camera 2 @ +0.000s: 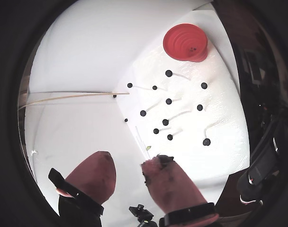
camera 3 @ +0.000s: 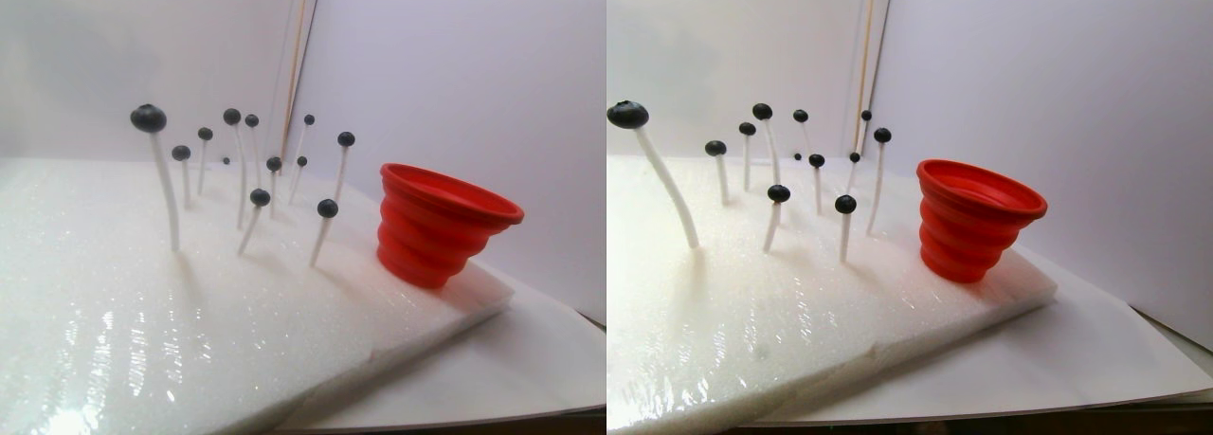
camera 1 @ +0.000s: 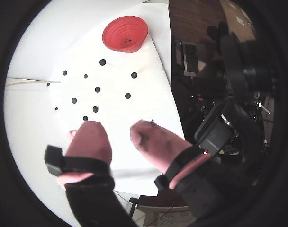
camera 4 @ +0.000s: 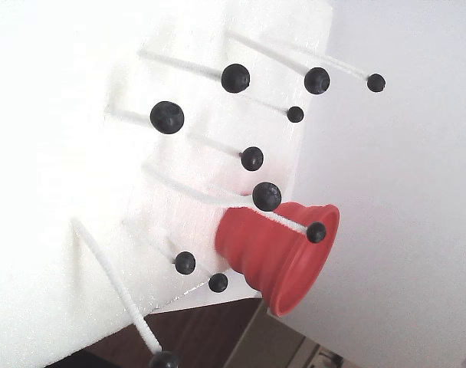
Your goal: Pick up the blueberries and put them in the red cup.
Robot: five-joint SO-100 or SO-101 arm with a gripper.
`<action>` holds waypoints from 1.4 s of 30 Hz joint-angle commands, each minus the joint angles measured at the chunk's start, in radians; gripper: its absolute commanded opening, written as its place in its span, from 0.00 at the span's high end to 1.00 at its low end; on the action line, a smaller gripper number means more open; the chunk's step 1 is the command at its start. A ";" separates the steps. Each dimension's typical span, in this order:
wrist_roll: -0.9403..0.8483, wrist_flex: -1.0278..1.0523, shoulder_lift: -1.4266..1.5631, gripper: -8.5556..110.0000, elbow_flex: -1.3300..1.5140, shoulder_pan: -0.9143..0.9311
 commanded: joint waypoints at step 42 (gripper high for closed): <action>-0.319 -0.167 -0.175 0.83 0.020 -0.305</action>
